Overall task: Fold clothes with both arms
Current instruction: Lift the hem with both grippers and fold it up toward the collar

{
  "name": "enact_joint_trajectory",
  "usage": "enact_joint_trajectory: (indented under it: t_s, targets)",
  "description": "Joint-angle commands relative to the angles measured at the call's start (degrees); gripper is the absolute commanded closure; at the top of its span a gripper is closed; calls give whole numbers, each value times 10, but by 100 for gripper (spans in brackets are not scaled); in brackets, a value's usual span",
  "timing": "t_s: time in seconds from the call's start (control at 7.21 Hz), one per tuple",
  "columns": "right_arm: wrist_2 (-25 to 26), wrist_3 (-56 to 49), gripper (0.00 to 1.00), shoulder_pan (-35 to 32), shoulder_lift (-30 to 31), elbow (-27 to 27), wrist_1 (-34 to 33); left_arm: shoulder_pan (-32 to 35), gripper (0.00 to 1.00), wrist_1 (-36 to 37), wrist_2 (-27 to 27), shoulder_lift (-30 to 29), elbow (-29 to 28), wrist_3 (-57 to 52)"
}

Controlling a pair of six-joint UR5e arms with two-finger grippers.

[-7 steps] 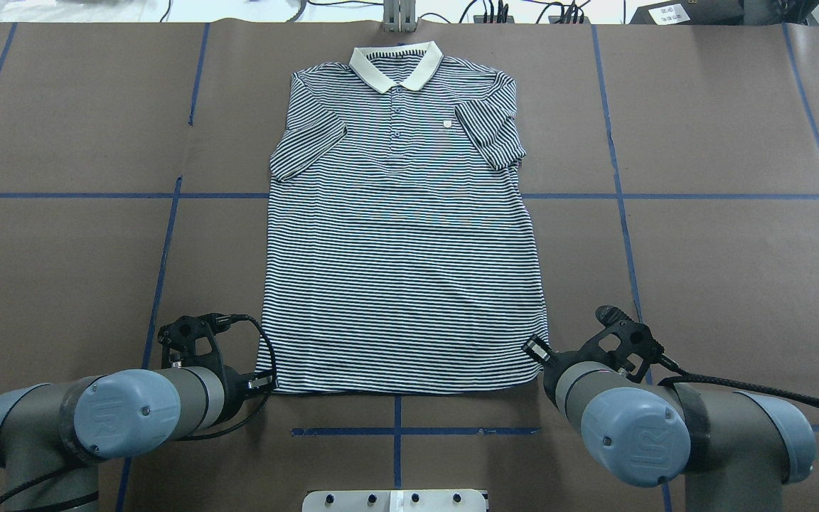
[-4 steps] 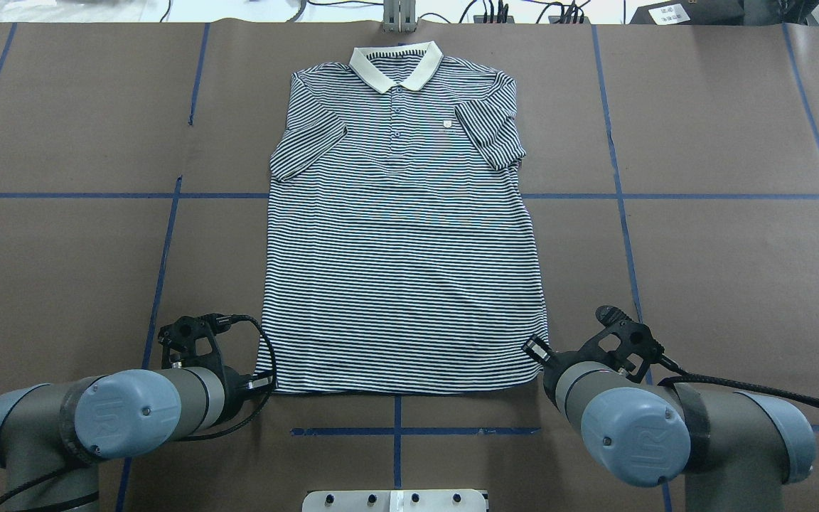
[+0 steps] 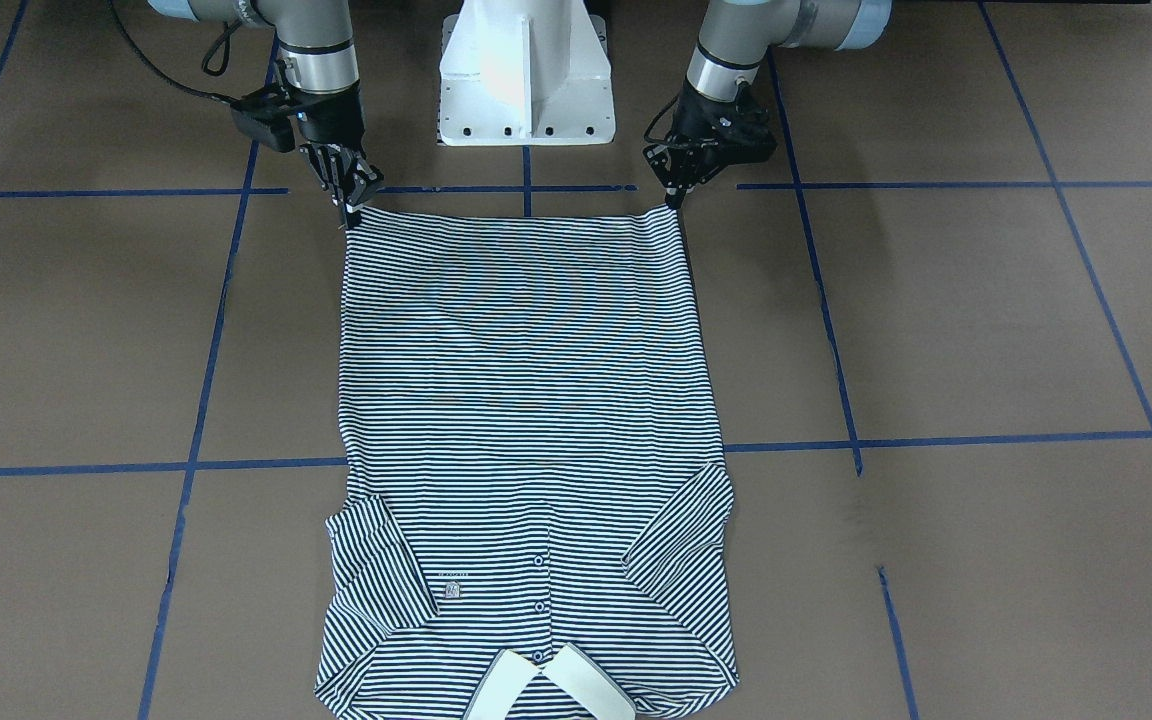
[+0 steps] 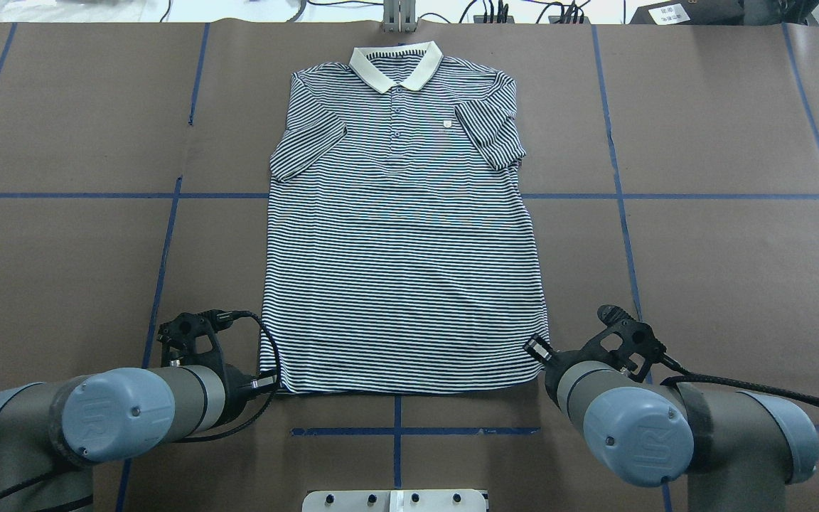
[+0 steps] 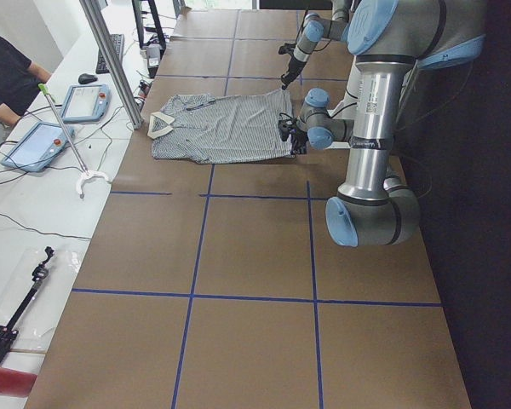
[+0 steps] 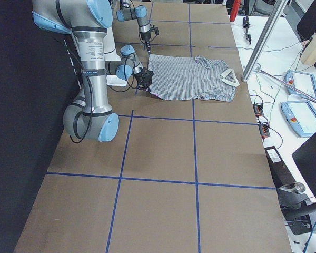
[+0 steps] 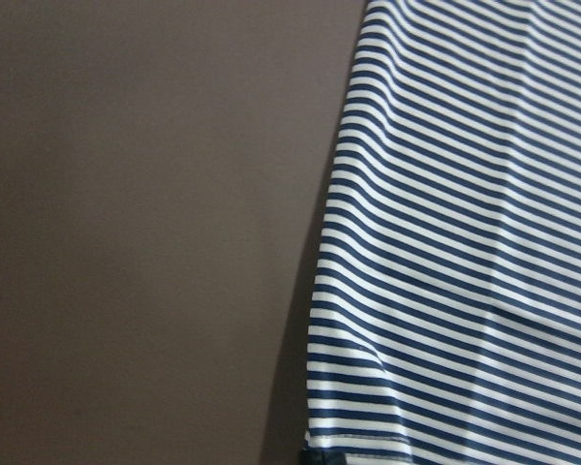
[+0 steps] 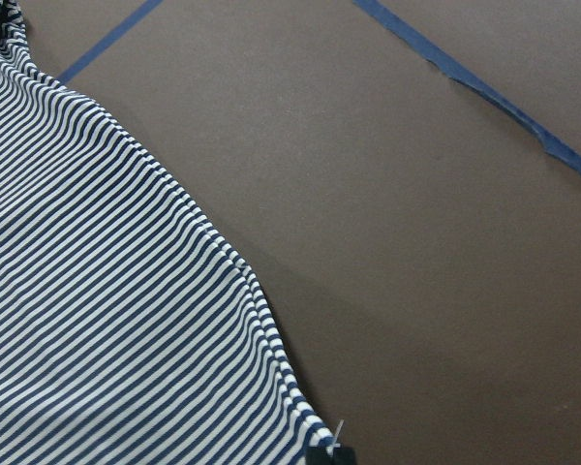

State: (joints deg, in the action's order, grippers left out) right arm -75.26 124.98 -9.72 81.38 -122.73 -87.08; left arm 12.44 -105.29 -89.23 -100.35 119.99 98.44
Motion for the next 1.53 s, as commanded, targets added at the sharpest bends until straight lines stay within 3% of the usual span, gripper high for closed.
enact_joint_trajectory:
  t_s: [0.0, 0.14, 0.28, 0.56, 0.69, 1.11, 1.39]
  targets:
    - [-1, 1, 100, 36, 54, -76, -9, -30, 100, 85, -3, 1, 89, 55]
    - [-1, 2, 100, 65, 97, -135, -8, -48, 100, 149, -4, 1, 145, 68]
    - [-6, 4, 100, 67, 102, -173, -9, -51, 100, 191, -3, 0, 172, 71]
    - [-5, 2, 100, 62, 96, -188, -8, -38, 100, 192, -2, -21, 161, 75]
    - [-7, -5, 100, 30, 87, -168, -8, 3, 100, 191, -4, -55, 133, 52]
    - [-13, -136, 100, -95, -64, 13, -4, 138, 100, 175, -5, -147, 6, -62]
    - [-70, -213, 100, -191, -115, 88, -3, 193, 100, 64, -5, -157, -94, -66]
